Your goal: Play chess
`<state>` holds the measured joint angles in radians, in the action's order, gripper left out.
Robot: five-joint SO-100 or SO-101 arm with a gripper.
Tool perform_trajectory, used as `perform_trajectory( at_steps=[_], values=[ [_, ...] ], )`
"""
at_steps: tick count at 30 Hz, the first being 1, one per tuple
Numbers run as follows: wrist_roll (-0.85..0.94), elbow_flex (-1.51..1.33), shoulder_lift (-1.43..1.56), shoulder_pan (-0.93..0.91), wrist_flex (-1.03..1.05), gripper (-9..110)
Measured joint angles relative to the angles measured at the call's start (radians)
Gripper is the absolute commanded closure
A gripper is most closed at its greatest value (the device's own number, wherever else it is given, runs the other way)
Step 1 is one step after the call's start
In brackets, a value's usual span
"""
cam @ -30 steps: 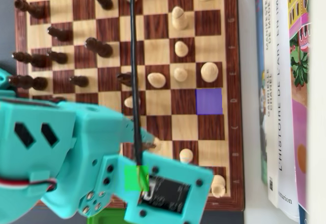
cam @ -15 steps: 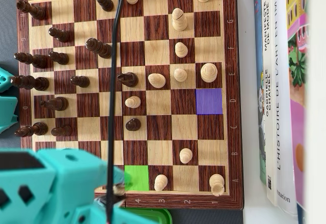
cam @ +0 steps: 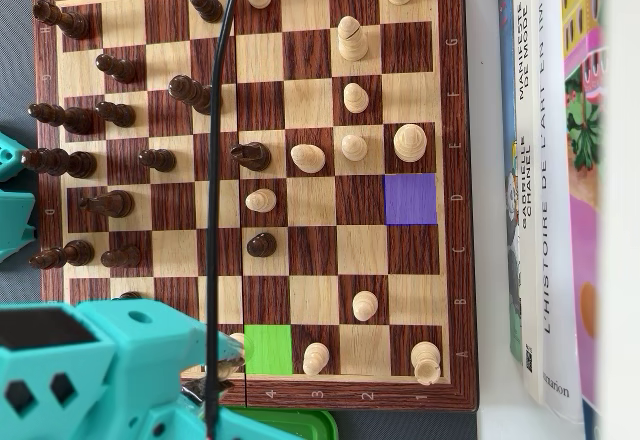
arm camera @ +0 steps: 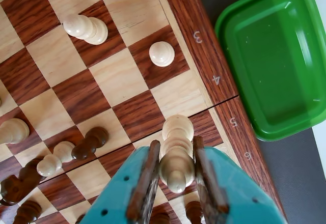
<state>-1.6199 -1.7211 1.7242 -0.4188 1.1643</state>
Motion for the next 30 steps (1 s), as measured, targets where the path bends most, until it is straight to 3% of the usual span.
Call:
perform_trajectory(
  at_steps=[30],
  values=[
    [0.037,0.167,-0.212,-0.011,0.0,96]
  ],
)
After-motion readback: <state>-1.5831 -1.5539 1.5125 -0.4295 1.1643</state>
